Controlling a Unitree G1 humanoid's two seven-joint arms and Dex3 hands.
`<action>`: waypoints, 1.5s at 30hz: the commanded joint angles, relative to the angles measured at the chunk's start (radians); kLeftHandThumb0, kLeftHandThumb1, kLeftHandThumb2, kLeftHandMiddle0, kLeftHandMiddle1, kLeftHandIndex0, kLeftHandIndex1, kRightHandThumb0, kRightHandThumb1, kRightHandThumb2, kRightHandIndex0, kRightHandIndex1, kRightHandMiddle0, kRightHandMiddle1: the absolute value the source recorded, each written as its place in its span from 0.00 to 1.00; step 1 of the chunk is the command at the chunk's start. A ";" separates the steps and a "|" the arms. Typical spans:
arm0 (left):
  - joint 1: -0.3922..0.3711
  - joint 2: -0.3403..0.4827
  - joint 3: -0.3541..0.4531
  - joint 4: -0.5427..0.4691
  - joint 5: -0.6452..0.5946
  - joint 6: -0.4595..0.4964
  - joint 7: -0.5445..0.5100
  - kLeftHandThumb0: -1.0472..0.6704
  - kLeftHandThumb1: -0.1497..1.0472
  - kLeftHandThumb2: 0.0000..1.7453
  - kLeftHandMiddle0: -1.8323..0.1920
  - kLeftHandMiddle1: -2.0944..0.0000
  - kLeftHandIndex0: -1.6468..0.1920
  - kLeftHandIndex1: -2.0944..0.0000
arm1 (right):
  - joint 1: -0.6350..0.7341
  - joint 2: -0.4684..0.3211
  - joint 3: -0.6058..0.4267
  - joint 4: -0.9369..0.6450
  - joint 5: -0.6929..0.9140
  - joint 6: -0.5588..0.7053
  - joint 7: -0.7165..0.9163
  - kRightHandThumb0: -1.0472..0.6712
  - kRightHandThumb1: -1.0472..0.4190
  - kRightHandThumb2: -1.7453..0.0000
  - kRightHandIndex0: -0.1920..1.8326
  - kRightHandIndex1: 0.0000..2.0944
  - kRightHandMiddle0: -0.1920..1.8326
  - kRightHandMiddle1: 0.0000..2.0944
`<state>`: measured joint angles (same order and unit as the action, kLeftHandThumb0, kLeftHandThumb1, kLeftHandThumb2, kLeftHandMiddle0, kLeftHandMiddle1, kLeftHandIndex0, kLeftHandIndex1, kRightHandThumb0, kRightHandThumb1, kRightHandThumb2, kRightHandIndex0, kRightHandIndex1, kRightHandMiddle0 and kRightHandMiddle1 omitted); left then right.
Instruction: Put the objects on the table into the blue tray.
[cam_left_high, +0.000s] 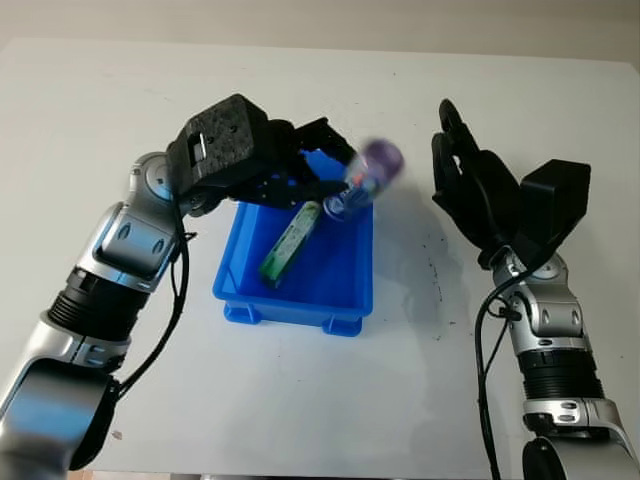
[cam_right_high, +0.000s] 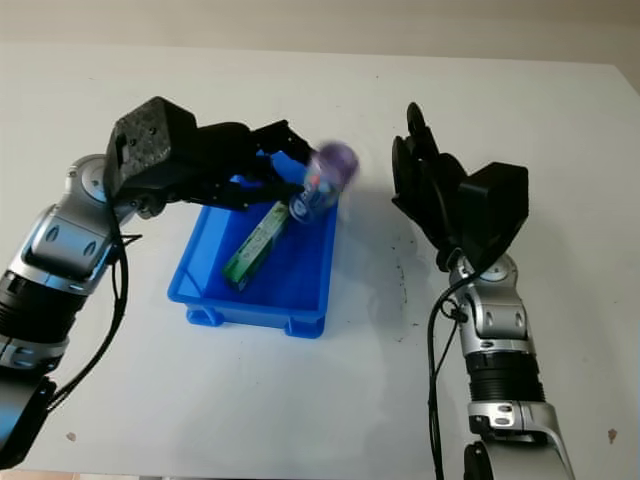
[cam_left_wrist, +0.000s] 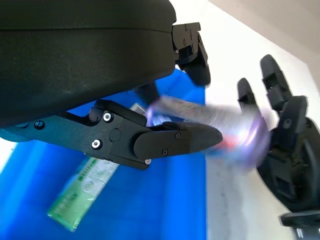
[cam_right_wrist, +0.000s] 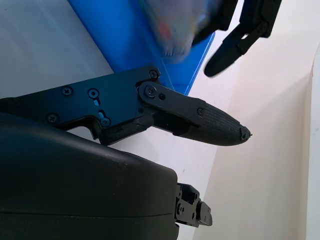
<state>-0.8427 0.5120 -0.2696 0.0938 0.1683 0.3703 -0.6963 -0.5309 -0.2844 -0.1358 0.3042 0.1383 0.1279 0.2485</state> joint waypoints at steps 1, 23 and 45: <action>-0.010 -0.001 0.004 -0.026 0.007 -0.012 0.003 0.30 1.00 0.29 0.91 0.89 0.97 0.80 | 0.009 0.006 -0.004 -0.026 0.002 -0.004 -0.006 0.21 0.00 0.58 0.00 0.00 0.00 0.00; 0.069 -0.215 0.418 0.108 -0.199 -0.365 0.531 0.28 1.00 0.25 0.87 0.76 0.99 0.51 | -0.005 0.026 -0.010 -0.018 0.024 -0.005 -0.027 0.21 0.00 0.60 0.00 0.00 0.00 0.00; 0.379 -0.114 0.446 0.298 -0.157 -0.605 0.518 0.18 1.00 0.35 0.93 0.97 0.92 0.95 | -0.032 0.008 -0.051 0.014 0.050 -0.054 0.000 0.20 0.00 0.54 0.00 0.00 0.00 0.00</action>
<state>-0.4708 0.3965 0.1861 0.3778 0.0130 -0.2174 -0.1699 -0.5535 -0.2681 -0.1773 0.3146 0.1854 0.0868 0.2483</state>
